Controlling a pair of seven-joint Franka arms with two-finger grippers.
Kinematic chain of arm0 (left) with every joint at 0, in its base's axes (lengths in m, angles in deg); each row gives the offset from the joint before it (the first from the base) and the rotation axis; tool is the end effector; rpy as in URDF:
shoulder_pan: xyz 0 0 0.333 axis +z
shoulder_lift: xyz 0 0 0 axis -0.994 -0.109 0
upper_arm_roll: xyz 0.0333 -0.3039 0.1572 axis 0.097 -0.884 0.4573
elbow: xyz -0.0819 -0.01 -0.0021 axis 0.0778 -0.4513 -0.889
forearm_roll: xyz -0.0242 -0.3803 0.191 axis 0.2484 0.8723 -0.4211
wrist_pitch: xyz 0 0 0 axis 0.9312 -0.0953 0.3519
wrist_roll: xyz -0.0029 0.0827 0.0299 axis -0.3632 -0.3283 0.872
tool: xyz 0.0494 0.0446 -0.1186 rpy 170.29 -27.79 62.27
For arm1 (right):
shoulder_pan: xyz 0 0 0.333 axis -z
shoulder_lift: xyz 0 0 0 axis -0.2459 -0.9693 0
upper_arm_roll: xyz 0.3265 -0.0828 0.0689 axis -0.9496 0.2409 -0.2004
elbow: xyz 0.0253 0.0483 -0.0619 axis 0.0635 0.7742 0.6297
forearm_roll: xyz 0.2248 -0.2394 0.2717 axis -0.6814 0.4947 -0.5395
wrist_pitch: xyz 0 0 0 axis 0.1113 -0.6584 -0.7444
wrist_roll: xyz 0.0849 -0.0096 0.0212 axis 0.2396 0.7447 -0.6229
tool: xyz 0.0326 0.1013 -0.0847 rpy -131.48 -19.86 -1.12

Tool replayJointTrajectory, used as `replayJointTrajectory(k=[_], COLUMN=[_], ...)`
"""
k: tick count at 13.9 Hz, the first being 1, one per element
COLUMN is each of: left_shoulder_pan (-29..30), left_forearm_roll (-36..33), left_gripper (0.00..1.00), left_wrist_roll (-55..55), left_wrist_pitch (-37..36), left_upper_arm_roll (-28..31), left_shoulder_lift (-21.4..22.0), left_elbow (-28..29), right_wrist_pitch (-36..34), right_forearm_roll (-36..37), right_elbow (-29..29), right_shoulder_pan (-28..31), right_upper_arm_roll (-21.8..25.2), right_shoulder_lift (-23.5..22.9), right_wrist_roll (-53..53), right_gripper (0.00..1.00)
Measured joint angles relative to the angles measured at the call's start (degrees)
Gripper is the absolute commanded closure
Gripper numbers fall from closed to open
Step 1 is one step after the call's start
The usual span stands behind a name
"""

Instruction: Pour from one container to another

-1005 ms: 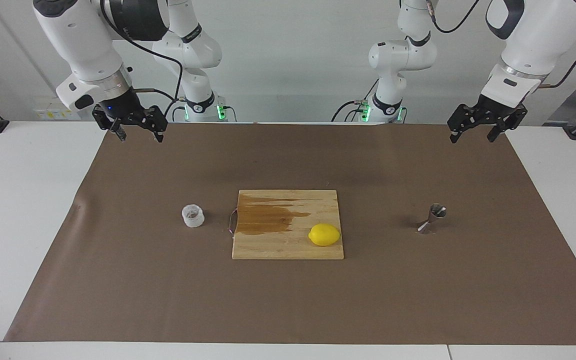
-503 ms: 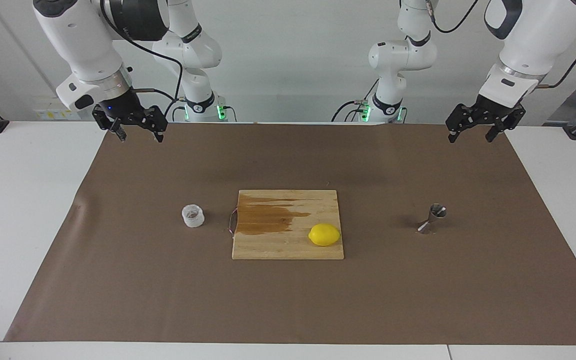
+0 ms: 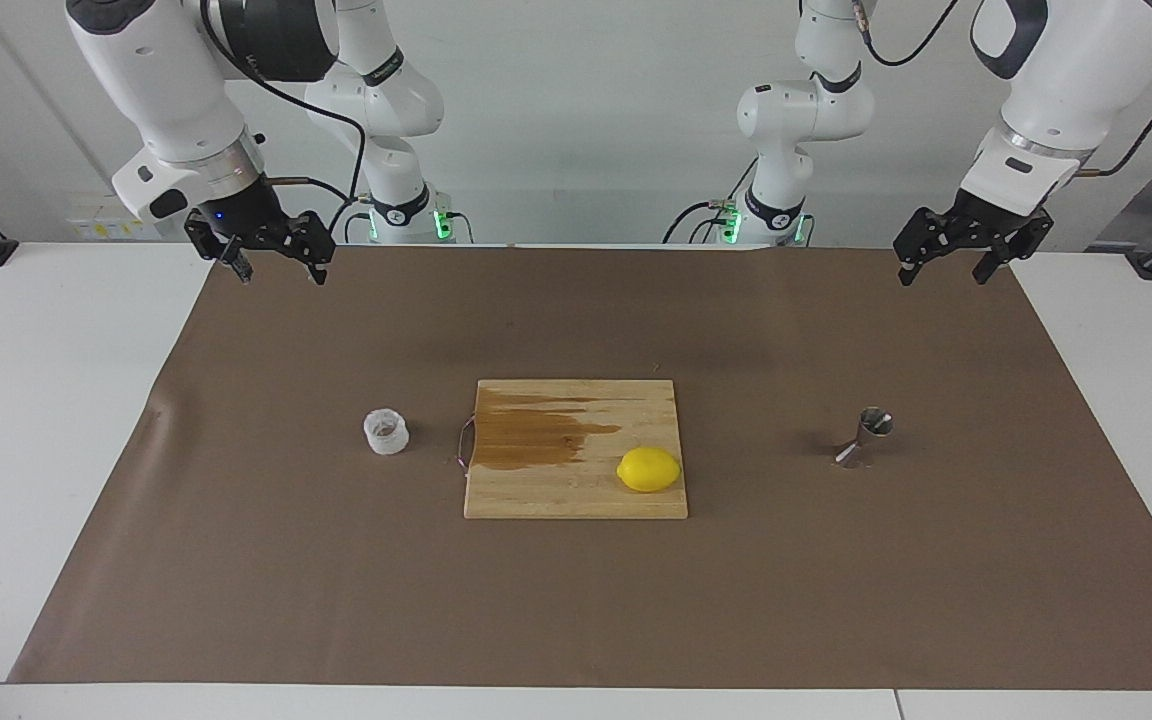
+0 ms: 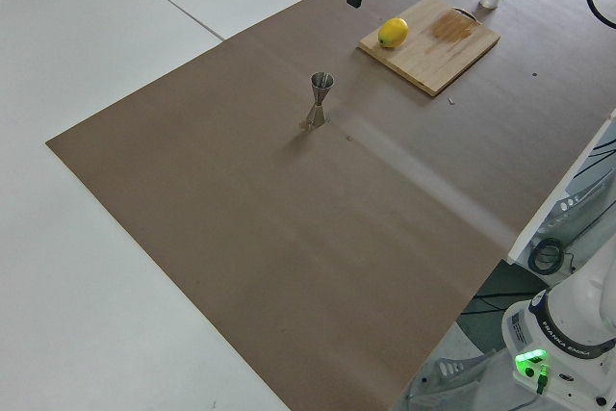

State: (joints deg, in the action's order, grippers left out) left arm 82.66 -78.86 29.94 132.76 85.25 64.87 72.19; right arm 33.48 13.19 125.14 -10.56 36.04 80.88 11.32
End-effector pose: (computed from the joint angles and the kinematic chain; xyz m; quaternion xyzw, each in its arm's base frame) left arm 0.5764 -0.0426 0.6262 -0.9997 0.0218 -0.0062 0.0027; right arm 0.5713 0.0049 0.5952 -0.9993 0.0283 0.0259 0.0023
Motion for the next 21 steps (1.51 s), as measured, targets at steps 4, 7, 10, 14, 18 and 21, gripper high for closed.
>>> replayJointTrajectory(k=[4, 7, 10, 14, 18, 21], left_shoulder_pan=[0.00, 0.00, -0.04, 0.00, 1.97, 5.33], left_forearm_roll=[0.00, 0.00, 0.01, 3.05, 9.55, 13.59], left_gripper=[0.00, 0.00, 0.00, 0.00, 0.00, 0.00], left_wrist_roll=[0.00, 0.00, 0.03, 2.03, 6.17, 8.32], left_wrist_pitch=[-0.05, -0.87, 0.12, 5.06, 5.42, 2.84], left_upper_arm_roll=[0.03, 0.01, -0.05, -0.01, 0.29, 0.32], left_shoulder_lift=[0.00, 0.05, 0.36, 0.52, -0.86, -5.07], left_elbow=[0.00, 0.19, 1.43, 3.34, 5.34, 5.89], right_wrist_pitch=[0.00, 0.00, 0.00, 0.00, 0.00, 0.00], right_forearm_roll=[0.00, 0.00, 0.00, 0.00, 0.00, 0.00], right_elbow=[0.00, 0.00, 0.00, 0.00, 0.00, 0.00], right_shoulder_pan=[0.00, 0.00, 0.00, 0.00, 0.00, 0.00], right_upper_arm_roll=[0.00, 0.00, 0.00, 0.00, 0.00, 0.00], right_shoulder_lift=[0.00, 0.00, 0.00, 0.00, 0.00, 0.00], right_wrist_roll=[0.00, 0.00, 0.00, 0.00, 0.00, 0.00], right_gripper=[0.00, 0.00, 0.00, 0.00, 0.00, 0.00])
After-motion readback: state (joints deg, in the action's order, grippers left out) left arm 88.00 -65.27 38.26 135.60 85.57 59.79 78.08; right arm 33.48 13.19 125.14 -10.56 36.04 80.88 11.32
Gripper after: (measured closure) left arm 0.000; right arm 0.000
